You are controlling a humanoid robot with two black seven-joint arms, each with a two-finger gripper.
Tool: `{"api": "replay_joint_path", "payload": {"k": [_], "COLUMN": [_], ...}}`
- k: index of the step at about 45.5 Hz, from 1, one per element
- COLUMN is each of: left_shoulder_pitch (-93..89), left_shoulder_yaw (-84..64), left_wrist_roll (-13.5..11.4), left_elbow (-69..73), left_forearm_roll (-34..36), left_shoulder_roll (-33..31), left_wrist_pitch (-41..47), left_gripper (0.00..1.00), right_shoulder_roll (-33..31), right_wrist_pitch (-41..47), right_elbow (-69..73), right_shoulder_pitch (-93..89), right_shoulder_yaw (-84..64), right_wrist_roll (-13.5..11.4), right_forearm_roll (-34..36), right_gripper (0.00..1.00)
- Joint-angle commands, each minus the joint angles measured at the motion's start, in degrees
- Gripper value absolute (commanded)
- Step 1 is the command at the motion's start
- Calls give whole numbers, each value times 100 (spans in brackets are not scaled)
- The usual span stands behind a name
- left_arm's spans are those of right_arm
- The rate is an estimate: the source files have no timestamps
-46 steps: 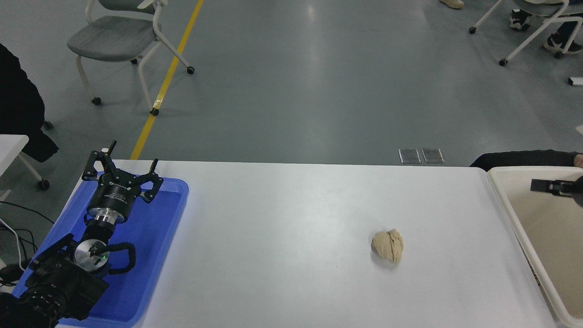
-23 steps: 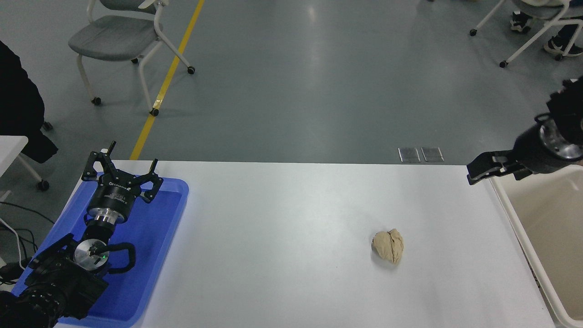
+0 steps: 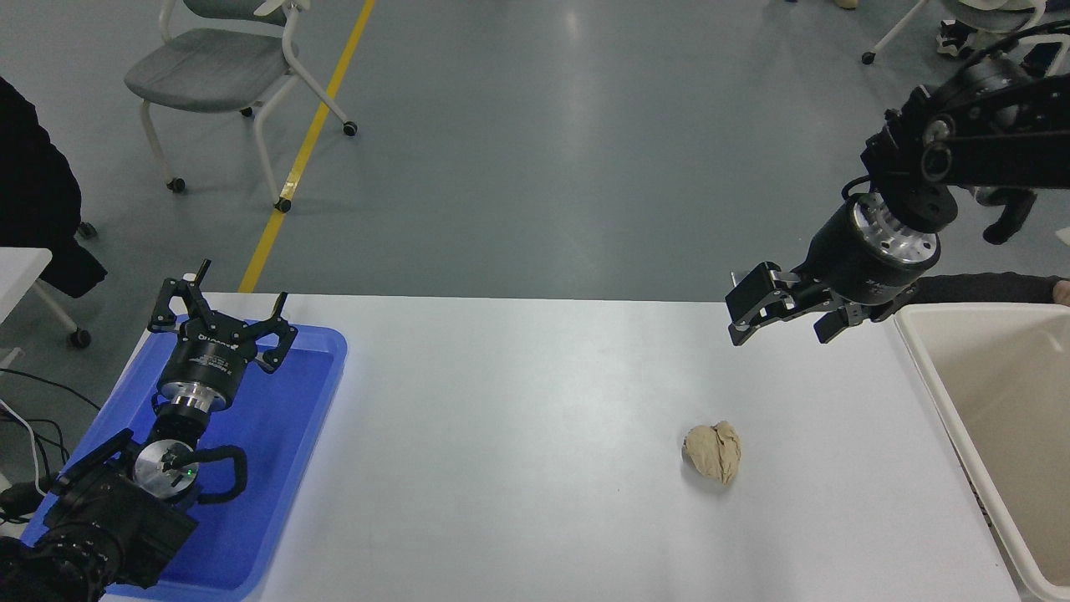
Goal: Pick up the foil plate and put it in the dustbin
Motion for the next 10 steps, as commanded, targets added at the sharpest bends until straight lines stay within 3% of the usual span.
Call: {"api": "replay_joint_path", "payload": {"k": [1, 10], "left_shoulder_pitch": [0, 0], "left_shoulder_yaw": [0, 0], "left_wrist_roll": [0, 0], "left_elbow": [2, 2], "left_forearm_roll": [0, 0], "left_shoulder_roll": [1, 1], "left_wrist_pitch": [0, 0], "left_gripper": [100, 100], "right_shoulder_roll": [121, 121], "right_wrist_pitch": [105, 105], "right_elbow": [28, 28], "right_shoulder_pitch": [313, 357], "right_shoulder_yaw": [-57, -57], "right_wrist_roll": [1, 1], "right_forearm_roll": [261, 270], "right_gripper": [100, 100]}}
